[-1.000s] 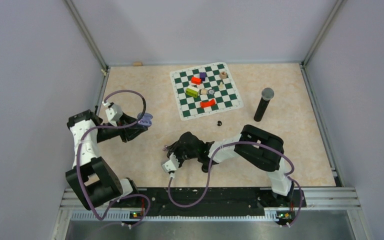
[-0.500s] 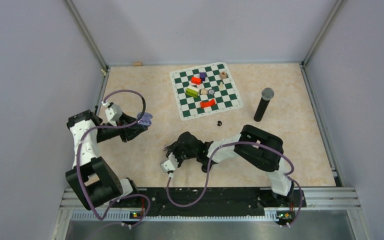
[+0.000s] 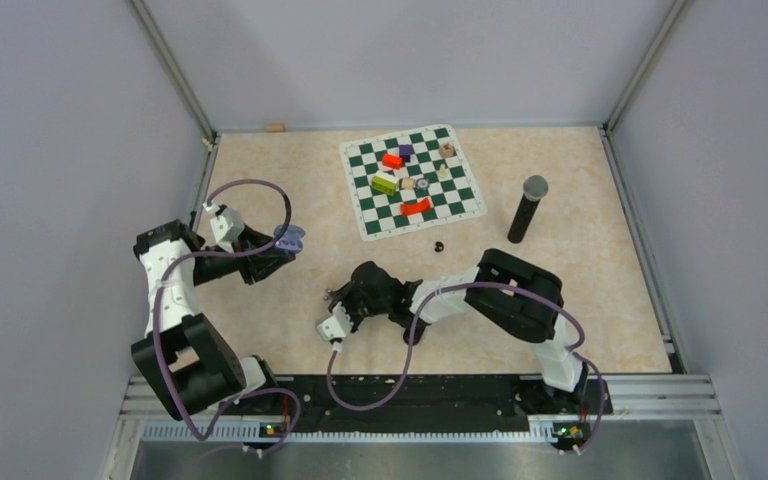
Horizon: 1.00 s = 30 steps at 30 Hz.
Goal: Insert the wireless bluetooth earbuds into the charging case
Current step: Pick up the earbud from the center of the board.
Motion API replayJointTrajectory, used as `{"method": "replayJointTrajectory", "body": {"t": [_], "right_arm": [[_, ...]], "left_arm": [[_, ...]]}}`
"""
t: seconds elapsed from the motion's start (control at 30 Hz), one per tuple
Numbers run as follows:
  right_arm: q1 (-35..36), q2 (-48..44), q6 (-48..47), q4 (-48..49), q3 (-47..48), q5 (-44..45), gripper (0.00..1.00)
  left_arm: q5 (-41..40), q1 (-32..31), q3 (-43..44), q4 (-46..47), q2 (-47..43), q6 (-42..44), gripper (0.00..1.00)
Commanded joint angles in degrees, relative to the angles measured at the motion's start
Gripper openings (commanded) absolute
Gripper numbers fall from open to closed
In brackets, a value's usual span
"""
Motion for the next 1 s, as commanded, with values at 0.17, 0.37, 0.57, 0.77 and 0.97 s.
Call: {"method": "replayJointTrajectory", "body": {"t": [0.17, 0.37, 0.57, 0.77, 0.97], "right_arm": [[0.7, 4.4, 3.0, -11.7, 1.4, 0.5, 0.21], [0.8, 5.2, 3.5, -14.3, 3.6, 0.4, 0.21], [0.7, 5.8, 4.4, -15.0, 4.6, 0.4, 0.21], [0.7, 6.3, 5.5, -14.5, 5.6, 0.6, 0.09], [0.7, 6.6, 6.7, -13.4, 6.2, 1.8, 0.01]], "left_arm": [[2.7, 0.7, 0.0, -2.2, -1.2, 0.6, 0.00], [2.6, 0.7, 0.1, -2.1, -1.0, 0.5, 0.00], [2.7, 0.7, 0.1, -2.1, -1.1, 0.5, 0.00], [2.7, 0.7, 0.1, -2.2, -1.2, 0.5, 0.00], [2.7, 0.8, 0.0, -2.2, -1.3, 0.4, 0.00]]}}
